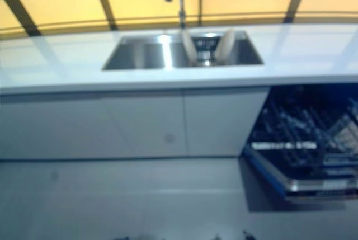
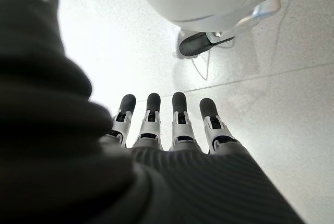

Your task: Take plates into dishwasher

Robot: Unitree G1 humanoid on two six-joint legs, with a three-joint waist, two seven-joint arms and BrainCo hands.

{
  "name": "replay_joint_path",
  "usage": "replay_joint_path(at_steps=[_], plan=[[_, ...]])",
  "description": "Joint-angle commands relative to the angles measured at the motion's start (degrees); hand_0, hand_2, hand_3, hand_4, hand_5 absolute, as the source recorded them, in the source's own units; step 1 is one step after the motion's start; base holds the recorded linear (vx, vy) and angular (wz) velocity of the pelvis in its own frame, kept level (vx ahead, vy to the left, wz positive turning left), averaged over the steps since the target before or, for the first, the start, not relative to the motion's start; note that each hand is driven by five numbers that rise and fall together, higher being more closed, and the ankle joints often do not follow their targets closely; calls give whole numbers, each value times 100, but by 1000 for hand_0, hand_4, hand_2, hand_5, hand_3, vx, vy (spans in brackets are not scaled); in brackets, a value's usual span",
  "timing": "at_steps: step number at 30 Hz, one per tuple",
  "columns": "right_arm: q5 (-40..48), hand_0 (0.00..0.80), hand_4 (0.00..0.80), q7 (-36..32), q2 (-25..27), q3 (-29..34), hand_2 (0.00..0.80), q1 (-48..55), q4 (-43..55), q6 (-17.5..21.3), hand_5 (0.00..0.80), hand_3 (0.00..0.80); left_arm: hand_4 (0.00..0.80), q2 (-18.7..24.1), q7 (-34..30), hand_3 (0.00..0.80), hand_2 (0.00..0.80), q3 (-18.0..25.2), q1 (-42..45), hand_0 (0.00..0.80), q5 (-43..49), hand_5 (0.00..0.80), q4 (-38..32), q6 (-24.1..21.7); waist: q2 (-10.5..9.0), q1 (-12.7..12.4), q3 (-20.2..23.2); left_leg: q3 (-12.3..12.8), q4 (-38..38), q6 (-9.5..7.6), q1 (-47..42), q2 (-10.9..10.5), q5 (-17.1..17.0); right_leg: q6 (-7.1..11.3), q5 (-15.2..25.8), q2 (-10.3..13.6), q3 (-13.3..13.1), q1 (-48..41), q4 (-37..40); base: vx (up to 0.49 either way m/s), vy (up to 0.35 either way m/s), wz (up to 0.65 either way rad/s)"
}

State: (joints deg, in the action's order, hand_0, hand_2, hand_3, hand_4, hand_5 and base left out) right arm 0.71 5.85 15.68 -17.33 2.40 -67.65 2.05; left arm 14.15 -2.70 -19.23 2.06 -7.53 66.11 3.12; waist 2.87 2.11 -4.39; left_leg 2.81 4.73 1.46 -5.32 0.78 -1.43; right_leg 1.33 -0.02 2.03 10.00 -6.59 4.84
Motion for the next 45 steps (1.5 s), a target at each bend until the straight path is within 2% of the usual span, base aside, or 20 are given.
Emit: replay_joint_path(at_steps=[1,11,14,16,17,19,21,23,25,27,28,29,30,32,33,34,35,37,40,45], plan=[[68,0,0,-119,46,31,0,-283,-205,-86,0,0,0,34,10,0,0,-28,-419,0,155,0,144,-40,-207,-134,-171,-218,-59,-261,-28,-372,233,123,-298,-140,34,235,-603,59,-11,3],[64,0,0,-664,-25,35,0,-280,-304,-224,0,0,0,33,10,0,0,6,-402,0,227,0,244,-75,-266,-189,-70,-307,-63,-259,-78,-387,270,104,-368,-147,44,118,-565,38,-3,3],[-64,0,0,-715,-40,-28,0,-366,-286,-235,0,0,0,33,103,0,0,48,-424,0,44,0,234,-84,-300,-194,-106,-325,-414,-288,10,-361,399,23,-514,-153,-26,213,-849,-7,-23,0],[40,0,0,-678,-26,-83,0,-420,-209,-258,0,0,0,12,359,0,0,137,-452,0,-348,0,247,57,-408,-224,-227,-357,-1170,-285,318,-362,594,-66,-569,-120,-112,325,-1085,-40,-101,10],[109,0,0,-653,5,-99,0,-444,-140,-268,0,0,0,-5,602,0,0,316,-447,0,-758,0,257,146,-509,-258,-346,-287,-1867,-238,631,-344,603,-137,-564,-91,-148,330,-1120,-57,-127,15],[300,0,0,-749,79,-108,0,-462,-111,-301,0,0,0,-29,761,0,0,628,-368,0,-847,0,372,44,-642,-366,-601,-223,-3451,-169,1496,-354,317,-314,-575,-92,-204,274,-1202,-59,-184,8],[335,0,0,-779,90,-73,0,-434,-134,-371,0,0,0,-57,664,0,0,783,-247,0,-823,0,485,-31,-663,-436,-761,-40,-4159,-141,2164,-322,-25,-404,-565,-166,-274,213,-1263,39,-154,-8],[471,0,0,-729,60,-27,0,-397,-238,-396,0,0,0,-84,598,0,0,842,-178,0,-802,0,555,-54,-568,-529,-839,82,-3619,-56,2380,-264,-347,-382,-566,-297,-323,69,-1188,198,-55,6],[392,0,0,-718,28,88,0,-369,-398,-289,0,0,0,-155,559,0,0,910,-54,0,-1037,0,656,-81,-352,-682,-898,179,-2171,209,2381,-17,-1076,-296,-621,-508,-341,-296,-974,449,31,0],[328,0,0,-736,19,94,0,-339,-398,-318,0,0,0,-197,559,0,0,970,4,0,-1179,0,676,-40,-224,-836,-864,-105,-1140,398,2496,37,-1563,-240,-672,-612,-491,-586,-844,469,87,-8],[359,0,0,-744,30,92,0,-328,-394,-338,0,0,0,-222,587,0,0,1005,37,0,-1165,0,670,-55,-209,-907,-853,-269,-758,441,2510,-6,-1661,-222,-721,-613,-600,-722,-824,411,112,-22],[373,0,0,-762,54,109,0,-328,-386,-357,0,0,0,-248,610,0,0,1011,41,0,-1199,0,650,-57,-182,-927,-830,-347,-746,423,2525,-39,-1668,-238,-809,-613,-687,-789,-860,321,97,-29],[374,0,0,-767,60,114,0,-327,-384,-361,0,0,0,-253,609,0,0,1010,40,0,-1217,0,645,-61,-179,-929,-826,-352,-764,416,2525,-48,-1663,-242,-835,-608,-702,-800,-873,263,109,-31],[233,0,0,-786,82,167,0,-362,-384,-412,0,0,0,-250,582,0,0,1032,30,0,-1318,0,590,-20,-157,-870,-739,-195,-825,312,2355,-38,-1353,-200,-962,-511,-741,-798,-1001,344,146,-33],[130,0,0,-834,61,177,0,-370,-372,-380,0,0,0,-205,590,0,0,1059,-4,0,-1366,0,518,-23,-165,-852,-659,-201,-1023,213,2292,-46,-1145,-128,-1088,-376,-720,-819,-1180,466,143,-38],[72,0,0,-900,50,167,0,-342,-343,-330,0,0,0,-169,590,0,0,1054,6,0,-1395,0,485,-16,-173,-869,-621,-178,-1180,196,2316,-9,-1015,-102,-1235,-278,-652,-916,-1308,550,117,-25],[-150,0,0,-937,5,179,0,-312,-273,-301,0,0,0,-125,532,0,0,1039,11,0,-1203,0,429,12,-234,-871,-565,20,-1437,130,2326,6,-714,-33,-1299,-115,-518,-1033,-1376,418,50,-15],[-171,0,0,-916,-43,110,0,-281,-226,-324,0,0,0,-46,575,0,0,973,-72,0,-1037,0,338,36,-313,-881,-491,259,-1715,66,2389,38,-481,61,-1311,52,-391,-1151,-1318,303,12,-10],[-170,0,0,-986,-84,163,0,-288,-283,-279,0,0,0,23,399,0,0,909,-151,0,-932,0,358,91,-374,-907,-376,328,-1758,-32,2288,6,-297,219,-1208,257,-237,-1258,-1206,268,32,-14],[76,0,0,-662,-110,382,0,-294,-390,-354,0,0,0,-2,540,0,0,938,-102,0,-1030,0,375,141,-349,-863,-190,383,-1940,-181,2256,-25,-42,363,-1174,515,-269,-1270,-1348,250,110,-26]])
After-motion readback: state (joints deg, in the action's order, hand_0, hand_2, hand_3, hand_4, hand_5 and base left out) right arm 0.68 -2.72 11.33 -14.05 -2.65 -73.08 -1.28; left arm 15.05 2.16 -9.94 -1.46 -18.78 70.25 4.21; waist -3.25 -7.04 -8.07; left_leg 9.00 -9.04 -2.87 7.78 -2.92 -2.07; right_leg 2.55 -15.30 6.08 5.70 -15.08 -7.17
